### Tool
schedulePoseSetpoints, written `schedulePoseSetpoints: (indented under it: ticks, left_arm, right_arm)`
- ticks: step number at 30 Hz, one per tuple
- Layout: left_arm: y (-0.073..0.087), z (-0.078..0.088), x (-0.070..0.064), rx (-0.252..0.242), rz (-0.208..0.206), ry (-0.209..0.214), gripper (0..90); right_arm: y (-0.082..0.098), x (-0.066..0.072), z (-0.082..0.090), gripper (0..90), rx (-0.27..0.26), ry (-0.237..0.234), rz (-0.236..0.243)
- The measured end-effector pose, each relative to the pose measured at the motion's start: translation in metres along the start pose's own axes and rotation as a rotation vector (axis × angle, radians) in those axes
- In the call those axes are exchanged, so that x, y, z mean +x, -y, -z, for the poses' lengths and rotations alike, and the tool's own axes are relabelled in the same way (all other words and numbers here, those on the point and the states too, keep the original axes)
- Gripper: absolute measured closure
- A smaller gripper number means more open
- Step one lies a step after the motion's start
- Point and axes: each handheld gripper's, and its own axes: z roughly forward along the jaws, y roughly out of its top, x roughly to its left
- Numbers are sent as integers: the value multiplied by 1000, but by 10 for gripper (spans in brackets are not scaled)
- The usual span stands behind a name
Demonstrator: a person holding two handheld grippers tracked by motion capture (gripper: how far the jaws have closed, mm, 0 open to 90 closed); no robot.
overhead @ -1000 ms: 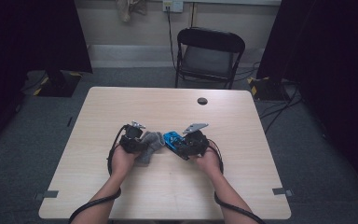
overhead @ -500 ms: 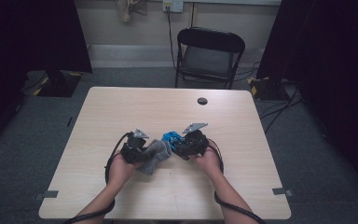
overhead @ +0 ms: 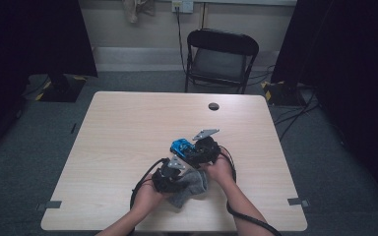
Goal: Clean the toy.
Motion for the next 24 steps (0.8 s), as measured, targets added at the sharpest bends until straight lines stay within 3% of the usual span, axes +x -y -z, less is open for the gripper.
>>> schedulePoseSetpoints:
  ticks: [2,6,8,16,24]
  left_arm:
    - [-1,-5,-3,6,-2,20,734]
    - [-5,-12,0,4,2,12,733]
    - [-7,-13,4,-2,27,10,733]
    - [-8,-10,30,-17,91,-39,733]
    - [1,4,58,-19,151,-118,732]
  right_arm:
    - [0,0,0,448,0,0,1]
    - [0,0,0,448,-1,2,2]
    - [1,0,0,447,-4,3,3]
    - [1,0,0,448,-4,5,3]
    - [1,0,0,447,-6,5,2]
